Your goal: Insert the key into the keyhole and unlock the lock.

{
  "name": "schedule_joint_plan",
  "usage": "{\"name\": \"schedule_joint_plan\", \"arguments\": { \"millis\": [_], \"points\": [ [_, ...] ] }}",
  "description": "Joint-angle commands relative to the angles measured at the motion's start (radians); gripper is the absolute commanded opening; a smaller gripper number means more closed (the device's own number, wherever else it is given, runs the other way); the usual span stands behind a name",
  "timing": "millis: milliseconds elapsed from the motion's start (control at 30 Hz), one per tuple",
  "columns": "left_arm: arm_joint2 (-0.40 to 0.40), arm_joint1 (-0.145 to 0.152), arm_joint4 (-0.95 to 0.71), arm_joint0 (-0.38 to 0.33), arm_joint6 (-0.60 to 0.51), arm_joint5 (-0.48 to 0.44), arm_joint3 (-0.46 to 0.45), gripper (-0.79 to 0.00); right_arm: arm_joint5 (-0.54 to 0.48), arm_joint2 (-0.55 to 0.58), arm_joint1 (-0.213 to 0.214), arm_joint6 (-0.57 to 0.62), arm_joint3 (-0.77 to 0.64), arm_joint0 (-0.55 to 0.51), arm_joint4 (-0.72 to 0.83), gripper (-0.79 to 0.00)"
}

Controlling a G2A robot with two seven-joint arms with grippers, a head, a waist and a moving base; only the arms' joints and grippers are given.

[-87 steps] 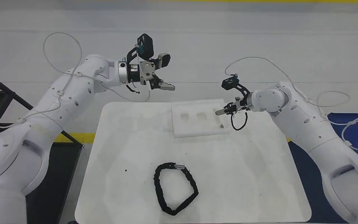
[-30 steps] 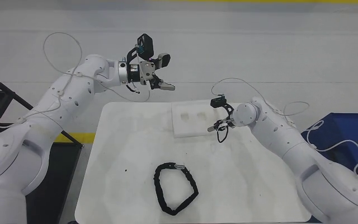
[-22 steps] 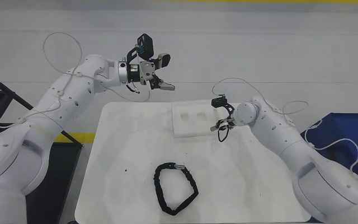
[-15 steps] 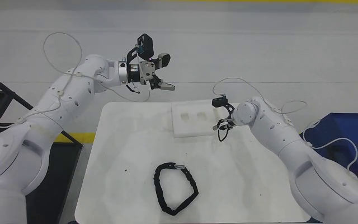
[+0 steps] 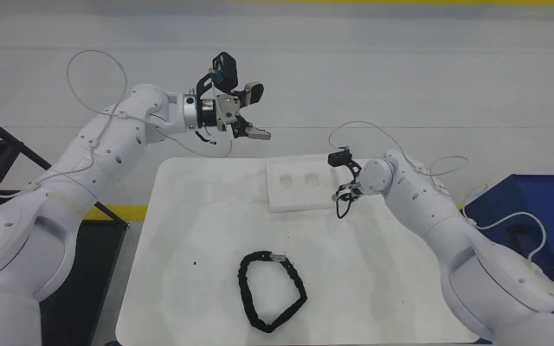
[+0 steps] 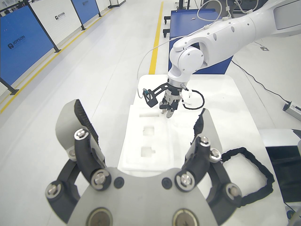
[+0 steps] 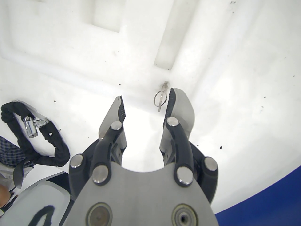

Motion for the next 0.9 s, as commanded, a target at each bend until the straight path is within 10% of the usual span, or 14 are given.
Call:
{"name": "schedule_joint_plan", "arguments": {
  "millis": [0, 267, 867],
  "points": [
    [0.000, 0.000, 0.000, 0.000, 0.000, 0.000, 0.000, 0.000, 0.004, 0.002, -0.004, -0.002, 0.008, 0.000, -0.002, -0.471],
    [0.000, 0.000, 0.000, 0.000, 0.000, 0.000, 0.000, 0.000, 0.008, 0.015, -0.021, -0.003, 0.051, 0.000, -0.003, -0.677],
    [0.000, 0.000, 0.000, 0.000, 0.000, 0.000, 0.000, 0.000, 0.019, 0.036, -0.060, -0.016, 0.127, 0.013, -0.022, -0.742]
  ]
}}
